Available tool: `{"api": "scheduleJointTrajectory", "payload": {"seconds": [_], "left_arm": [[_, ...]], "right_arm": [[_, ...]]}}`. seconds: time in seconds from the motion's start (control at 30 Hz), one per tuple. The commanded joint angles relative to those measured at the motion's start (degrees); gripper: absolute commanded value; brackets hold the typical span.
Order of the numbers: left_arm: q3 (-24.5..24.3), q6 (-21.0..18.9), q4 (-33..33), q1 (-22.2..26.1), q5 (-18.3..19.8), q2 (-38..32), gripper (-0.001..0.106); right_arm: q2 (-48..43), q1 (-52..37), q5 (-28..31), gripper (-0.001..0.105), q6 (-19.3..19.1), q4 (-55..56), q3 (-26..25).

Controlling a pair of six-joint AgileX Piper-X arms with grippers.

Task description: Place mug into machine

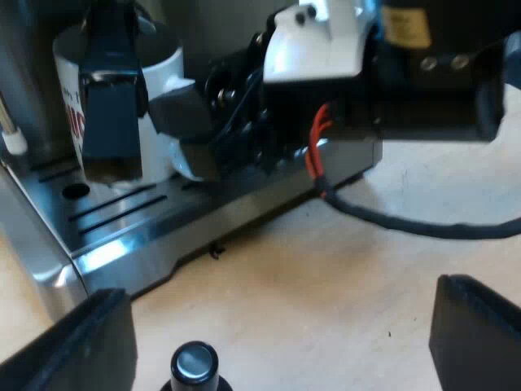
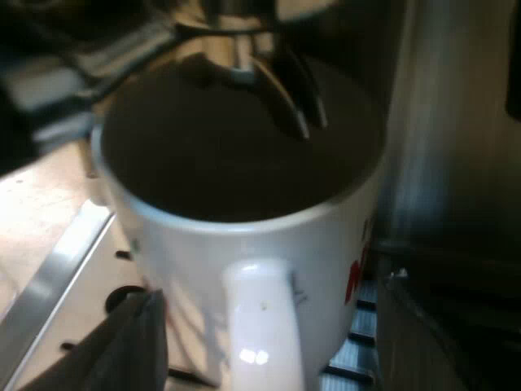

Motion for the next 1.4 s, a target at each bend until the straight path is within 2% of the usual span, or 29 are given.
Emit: {"api": "scheduleJointTrajectory", "payload": {"seconds": [0.03,0.13,0.23,0.33,0.57,0.8,0.97,1.13,1.23,1.4], "left_arm": [[-1.69,-0.82,1.16,-0.16,0.84,-0.19,0.081],[-3.51,-0.82,2.78,-0.16,0.55,-0.19,0.081],[-4.78,-0.82,2.78,-0.16,0.28,-0.19,0.081],[-6.16,-0.82,2.90,-0.16,-0.27,-0.19,0.081],[-9.75,-0.82,5.08,-0.16,-0.27,-0.83,0.081],[-12.01,-0.82,10.11,-0.16,-0.27,-6.60,0.081],[-11.99,-4.14,11.92,-0.16,-0.27,-11.47,0.081],[-11.99,-4.39,13.28,-0.16,-0.27,-14.57,0.081],[-11.99,-4.39,13.26,-0.16,-0.27,-15.74,0.081],[-11.99,-4.39,13.26,-0.16,-0.27,-15.98,0.081]], "right_arm": [[-1.95,0.58,0.29,0.058,-0.21,3.99,-0.68],[-4.04,1.98,1.22,0.058,2.63,10.13,-0.68],[-5.86,3.82,5.47,0.058,5.29,13.91,-0.68],[-7.44,5.60,9.31,0.058,5.48,16.38,-0.68],[-11.43,8.36,9.65,0.058,5.48,22.49,-0.68],[-16.44,8.53,9.65,0.058,5.48,25.34,-0.68],[-19.85,8.90,9.65,0.055,5.30,25.35,-0.68],[-22.62,10.42,9.65,0.041,4.79,25.35,-0.68],[-23.66,11.95,9.65,0.039,4.18,25.35,-0.68],[-23.57,13.26,9.65,0.035,-0.58,22.21,-0.68]]}}
